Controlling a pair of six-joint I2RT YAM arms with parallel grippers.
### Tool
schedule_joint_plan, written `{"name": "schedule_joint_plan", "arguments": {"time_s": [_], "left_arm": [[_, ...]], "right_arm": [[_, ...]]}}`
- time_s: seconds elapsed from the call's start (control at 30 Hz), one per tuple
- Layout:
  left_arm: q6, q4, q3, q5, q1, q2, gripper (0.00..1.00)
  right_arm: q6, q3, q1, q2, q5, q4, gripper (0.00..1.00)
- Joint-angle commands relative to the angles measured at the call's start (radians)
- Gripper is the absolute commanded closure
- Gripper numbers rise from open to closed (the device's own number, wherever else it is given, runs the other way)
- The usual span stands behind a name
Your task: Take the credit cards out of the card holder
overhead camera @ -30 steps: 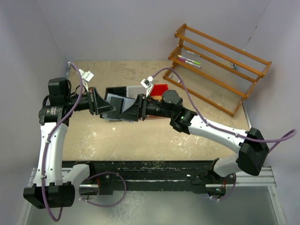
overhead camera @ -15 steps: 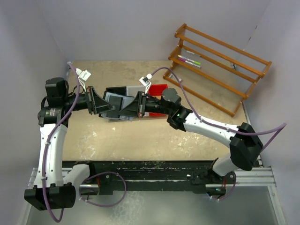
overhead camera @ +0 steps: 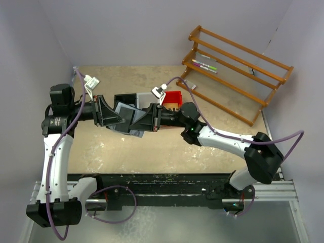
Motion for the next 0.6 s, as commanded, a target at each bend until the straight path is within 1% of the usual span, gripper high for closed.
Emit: {"name": "schedule_joint_plan", "arguments": {"time_s": [0.0,0.27,0.5,0.53,0.57], "left_arm": [[-0.021,0.006,0.000,0.139,-0.020,-0.023,0.77],[-0.032,0.009,0.009,0.129,-0.020,-0.015,0.80],[-0.043,0.019,0.009,0.114,-0.020,-0.017,0.81],[-0.045,0.021,0.010,0.114,-0.020,-0.019,0.82],[-0.046,0.024,0.009,0.100,-0.020,-0.020,0.84]], "right_arm": [[0.024,-0.022,-0.003,-0.014,0.033,0.113,1.00],[0.001,-0.104,-0.025,-0.073,0.054,0.093,1.00],[-0.059,-0.073,-0.025,-0.087,0.065,-0.004,1.00],[-0.062,-0.062,-0.025,-0.083,0.066,-0.005,0.95],[-0.061,-0.048,-0.025,-0.079,0.064,-0.005,0.84]]}}
